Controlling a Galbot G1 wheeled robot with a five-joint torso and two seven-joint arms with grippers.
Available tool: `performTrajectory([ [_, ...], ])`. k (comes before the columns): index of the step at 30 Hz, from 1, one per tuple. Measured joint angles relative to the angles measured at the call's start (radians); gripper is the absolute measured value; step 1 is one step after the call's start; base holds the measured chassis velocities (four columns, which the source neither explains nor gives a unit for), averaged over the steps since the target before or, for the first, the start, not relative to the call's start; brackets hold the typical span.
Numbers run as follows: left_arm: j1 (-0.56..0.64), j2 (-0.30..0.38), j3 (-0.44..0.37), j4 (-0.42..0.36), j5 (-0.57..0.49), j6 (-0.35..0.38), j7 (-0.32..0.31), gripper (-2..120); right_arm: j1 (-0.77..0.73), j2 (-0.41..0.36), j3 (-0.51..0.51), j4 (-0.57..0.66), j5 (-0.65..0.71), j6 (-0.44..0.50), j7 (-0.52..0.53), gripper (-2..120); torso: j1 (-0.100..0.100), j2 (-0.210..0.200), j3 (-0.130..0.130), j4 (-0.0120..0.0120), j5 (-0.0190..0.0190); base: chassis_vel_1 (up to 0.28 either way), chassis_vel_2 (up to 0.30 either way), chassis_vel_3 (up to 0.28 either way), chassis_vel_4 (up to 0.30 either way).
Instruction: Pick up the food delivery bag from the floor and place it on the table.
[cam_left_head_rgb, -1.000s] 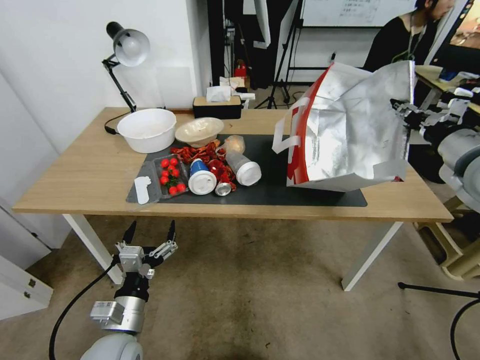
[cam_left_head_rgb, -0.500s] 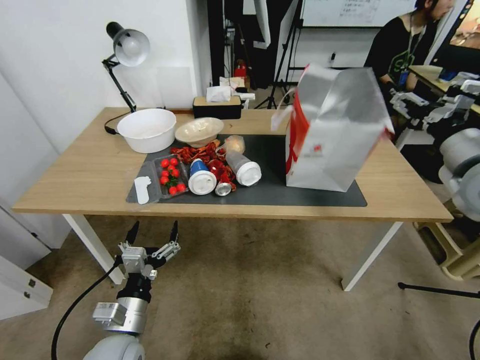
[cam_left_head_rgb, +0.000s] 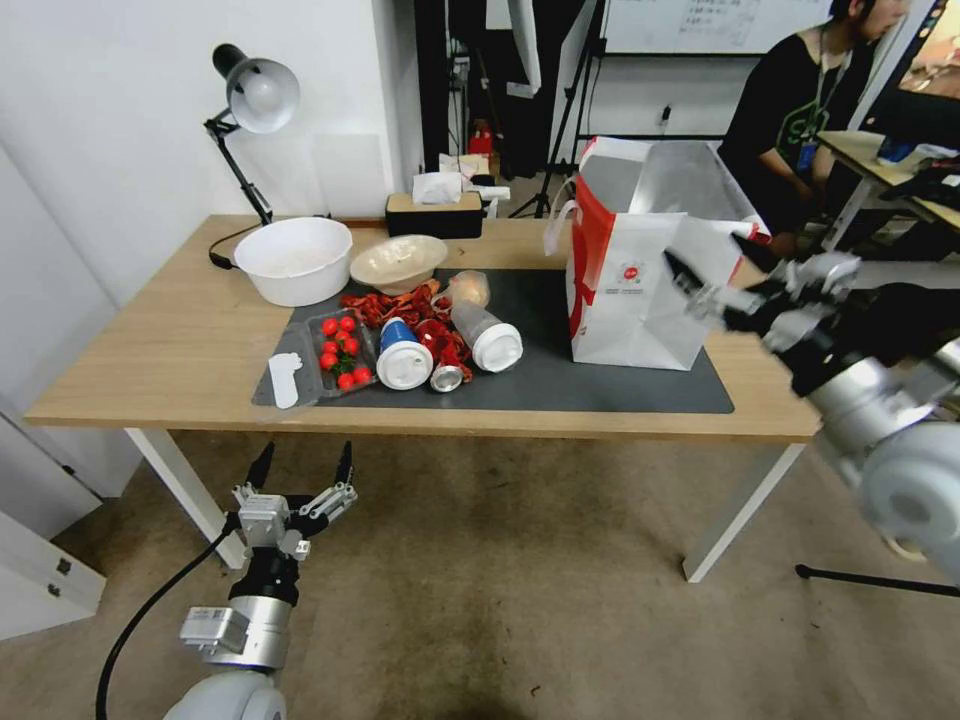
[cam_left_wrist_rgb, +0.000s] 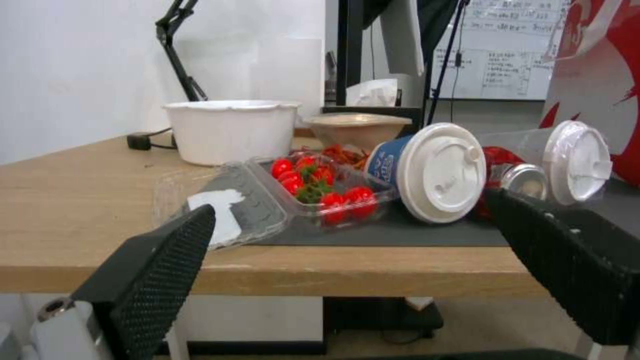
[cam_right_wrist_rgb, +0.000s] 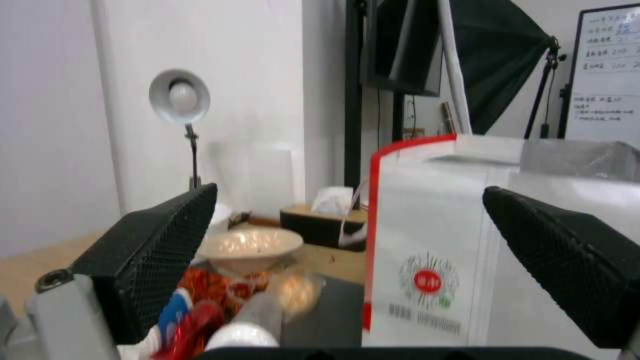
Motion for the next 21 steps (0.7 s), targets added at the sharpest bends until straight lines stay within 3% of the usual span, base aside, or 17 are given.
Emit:
performTrajectory([
  [9,0.002,0.002,-0.003,0.0,-0.001,-0.002,-0.001,100,-0.147,0.108,-0.007,0.029,-0.275,0.057,0.078,100,0.0,0.0,0.0,0.0001,0.0003,0.0,0.0,0.0,0.0],
  [16,0.004,0.003,-0.004,0.0,-0.001,-0.004,-0.001,100,-0.318,0.281,-0.017,0.038,-0.517,0.114,0.182,100,0.0,0.0,0.0,0.0,0.0001,0.0,0.0,0.0,0.0],
  [21,0.004,0.003,-0.004,0.0,-0.001,-0.004,-0.002,100,-0.379,0.358,-0.032,0.021,-0.601,0.142,0.212,100,0.0,0.0,0.0,-0.0001,-0.0001,0.0,0.0,0.0,0.0],
])
